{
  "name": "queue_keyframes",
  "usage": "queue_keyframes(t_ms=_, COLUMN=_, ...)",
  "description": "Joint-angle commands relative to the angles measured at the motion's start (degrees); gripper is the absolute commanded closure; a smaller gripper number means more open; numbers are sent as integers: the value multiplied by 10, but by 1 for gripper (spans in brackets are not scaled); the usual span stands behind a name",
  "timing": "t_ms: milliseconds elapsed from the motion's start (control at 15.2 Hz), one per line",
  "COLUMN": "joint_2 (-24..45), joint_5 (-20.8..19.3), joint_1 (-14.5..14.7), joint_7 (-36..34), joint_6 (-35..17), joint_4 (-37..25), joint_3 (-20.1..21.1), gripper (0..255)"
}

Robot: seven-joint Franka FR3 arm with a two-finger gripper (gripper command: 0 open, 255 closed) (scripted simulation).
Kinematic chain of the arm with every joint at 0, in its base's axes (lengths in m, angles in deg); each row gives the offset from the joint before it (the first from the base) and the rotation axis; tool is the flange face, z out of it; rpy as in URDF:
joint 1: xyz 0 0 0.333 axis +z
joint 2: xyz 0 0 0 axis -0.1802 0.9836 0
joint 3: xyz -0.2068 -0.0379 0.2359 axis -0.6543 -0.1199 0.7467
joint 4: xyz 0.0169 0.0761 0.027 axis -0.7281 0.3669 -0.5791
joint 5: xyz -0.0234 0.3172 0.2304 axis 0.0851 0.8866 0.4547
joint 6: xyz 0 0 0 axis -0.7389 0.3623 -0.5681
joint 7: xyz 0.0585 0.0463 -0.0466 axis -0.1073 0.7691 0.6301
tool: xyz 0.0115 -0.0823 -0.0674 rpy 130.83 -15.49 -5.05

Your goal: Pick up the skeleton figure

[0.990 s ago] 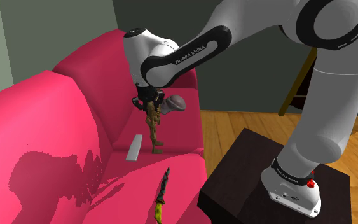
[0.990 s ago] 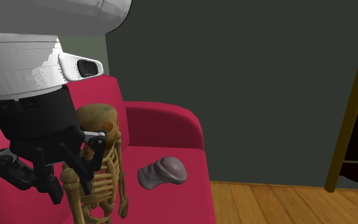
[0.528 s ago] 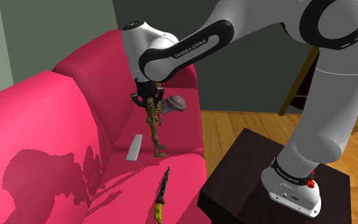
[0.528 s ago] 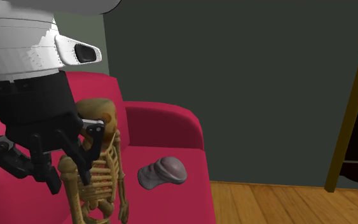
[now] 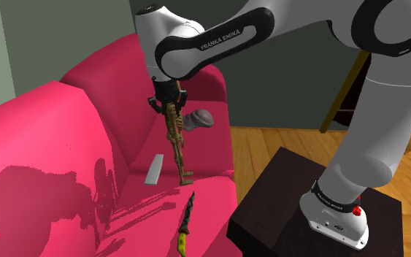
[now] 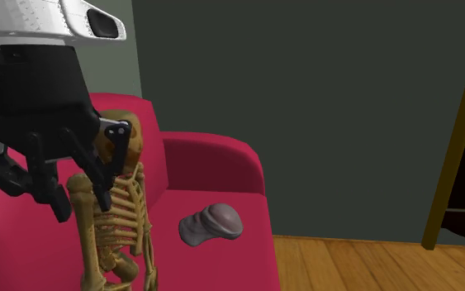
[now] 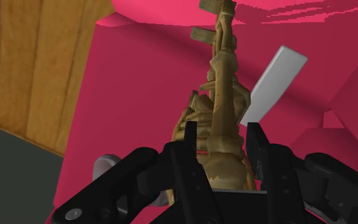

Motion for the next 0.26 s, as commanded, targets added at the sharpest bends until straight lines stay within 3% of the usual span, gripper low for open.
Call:
queue_keyframes(t_ms=0, joint_2=-6, joint_5=4, joint_1=-1, joint_7=5, joint_6=15, joint_4=-12, joint_3=0, gripper=255)
queue_keyframes(t_ms=198, joint_2=-8, joint_5=5, joint_1=-1, joint_7=7, joint_6=23, joint_4=-18, joint_3=1, gripper=255)
